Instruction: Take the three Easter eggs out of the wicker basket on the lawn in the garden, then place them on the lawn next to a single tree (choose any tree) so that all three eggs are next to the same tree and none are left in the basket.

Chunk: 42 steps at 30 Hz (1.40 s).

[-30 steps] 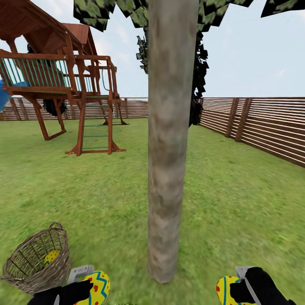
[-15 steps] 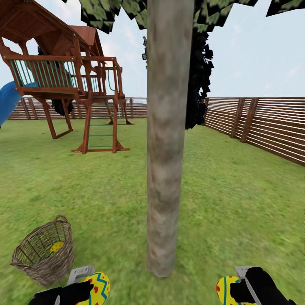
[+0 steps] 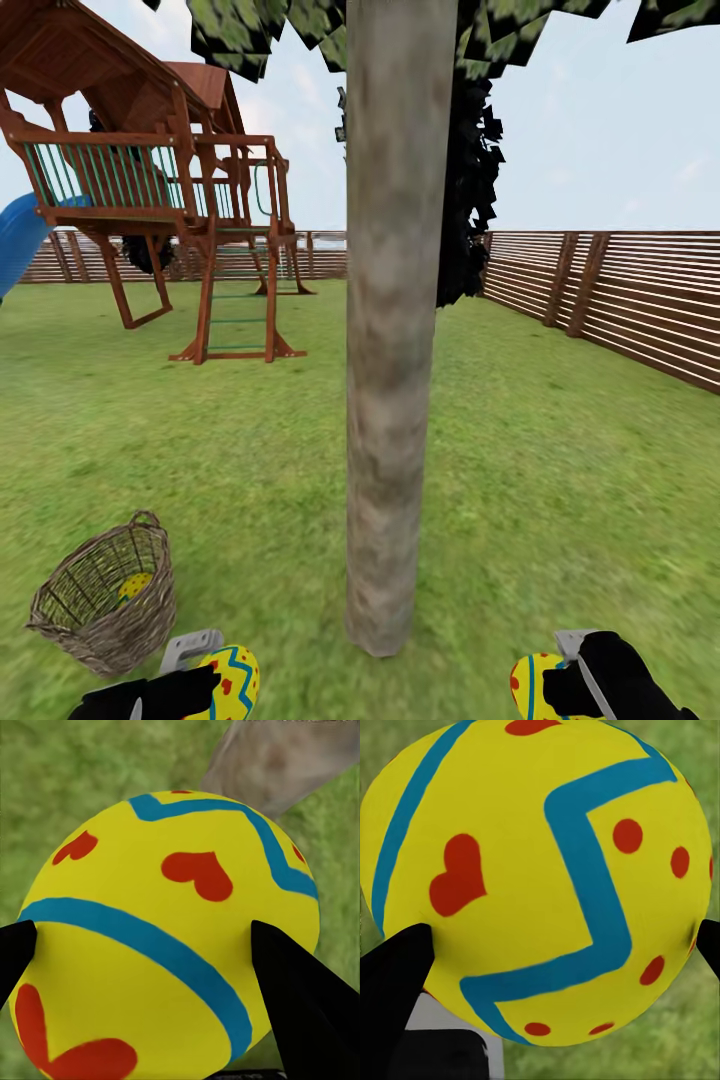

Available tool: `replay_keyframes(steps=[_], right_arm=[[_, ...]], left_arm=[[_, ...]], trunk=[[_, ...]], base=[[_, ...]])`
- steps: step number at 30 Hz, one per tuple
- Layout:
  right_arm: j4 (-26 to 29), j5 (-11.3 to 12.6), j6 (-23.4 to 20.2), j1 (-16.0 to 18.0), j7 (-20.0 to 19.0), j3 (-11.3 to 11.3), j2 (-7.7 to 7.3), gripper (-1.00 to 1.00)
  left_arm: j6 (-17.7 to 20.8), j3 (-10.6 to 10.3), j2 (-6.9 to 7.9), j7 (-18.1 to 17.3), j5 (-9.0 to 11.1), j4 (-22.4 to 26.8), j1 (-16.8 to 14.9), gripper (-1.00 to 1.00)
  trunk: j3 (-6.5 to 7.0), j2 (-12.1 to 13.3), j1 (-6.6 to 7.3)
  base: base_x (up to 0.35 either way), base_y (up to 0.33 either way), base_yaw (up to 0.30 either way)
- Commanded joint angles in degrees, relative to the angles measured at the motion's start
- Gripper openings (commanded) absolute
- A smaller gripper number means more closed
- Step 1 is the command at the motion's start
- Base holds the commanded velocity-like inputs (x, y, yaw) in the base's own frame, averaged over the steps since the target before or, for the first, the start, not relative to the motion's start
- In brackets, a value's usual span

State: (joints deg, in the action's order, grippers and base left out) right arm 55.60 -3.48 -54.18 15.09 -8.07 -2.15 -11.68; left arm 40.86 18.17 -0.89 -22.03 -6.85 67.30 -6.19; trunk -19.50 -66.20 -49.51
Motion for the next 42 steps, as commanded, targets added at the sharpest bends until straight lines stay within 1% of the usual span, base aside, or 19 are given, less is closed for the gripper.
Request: replay_keyframes(steps=[1, 5, 9, 22, 26, 34, 38, 42], right_arm=[[0.05, -0.39, -0.23, 0.03, -0.46, -0.06, 0.00, -1.00], [0.04, -0.38, -0.23, 0.03, -0.46, -0.05, 0.03, -1.00], [-0.05, -0.38, -0.23, 0.03, -0.46, -0.05, 0.05, -1.00], [-0.05, -0.38, -0.23, 0.03, -0.46, -0.05, 0.08, -1.00], [-0.05, -0.38, -0.23, 0.03, -0.46, -0.05, 0.08, -1.00], [-0.10, -0.39, -0.23, 0.03, -0.46, 0.04, 0.08, -1.00], [-0.14, -0.38, -0.23, 0.03, -0.46, 0.07, 0.08, -1.00], [-0.14, -0.39, -0.23, 0.03, -0.46, 0.13, 0.08, -1.00]], left_arm=[[0.22, 0.20, -0.07, -0.56, -0.62, 0.06, -0.05, -1.00], [0.44, 0.20, -0.13, -0.48, -0.70, 0.03, -0.05, -1.00], [0.45, 0.21, -0.16, -0.51, -0.64, 0.02, -0.05, -1.00], [0.45, 0.24, -0.18, -0.39, -0.59, -0.07, -0.05, -1.00], [0.46, 0.30, -1.06, -0.38, -0.57, -0.73, -0.05, -1.00], [0.43, 0.24, -1.13, -0.38, -0.64, -0.86, -0.05, -1.00], [-0.13, 0.40, -1.13, -0.55, -0.22, -0.72, -0.05, -1.00], [-0.06, 0.38, -1.13, -0.39, -0.19, -0.74, -0.05, -1.00]], trunk=[[0.11, 0.37, 0.22], [0.83, 1.97, 1.10], [1.55, 3.58, 1.98], [3.88, 8.79, 4.84], [4.60, 10.40, 5.71], [6.04, 13.60, 7.47], [6.04, 13.60, 7.47], [5.32, 12.00, 6.59]], base=[[0.000, 0.000, 0.000], [-0.003, 0.000, 0.000], [-0.186, 0.000, 0.000], [-0.004, 0.000, 0.000], [0.000, 0.000, 0.000], [0.000, 0.000, 0.000], [0.000, 0.000, 0.000], [0.000, 0.000, 0.000]])
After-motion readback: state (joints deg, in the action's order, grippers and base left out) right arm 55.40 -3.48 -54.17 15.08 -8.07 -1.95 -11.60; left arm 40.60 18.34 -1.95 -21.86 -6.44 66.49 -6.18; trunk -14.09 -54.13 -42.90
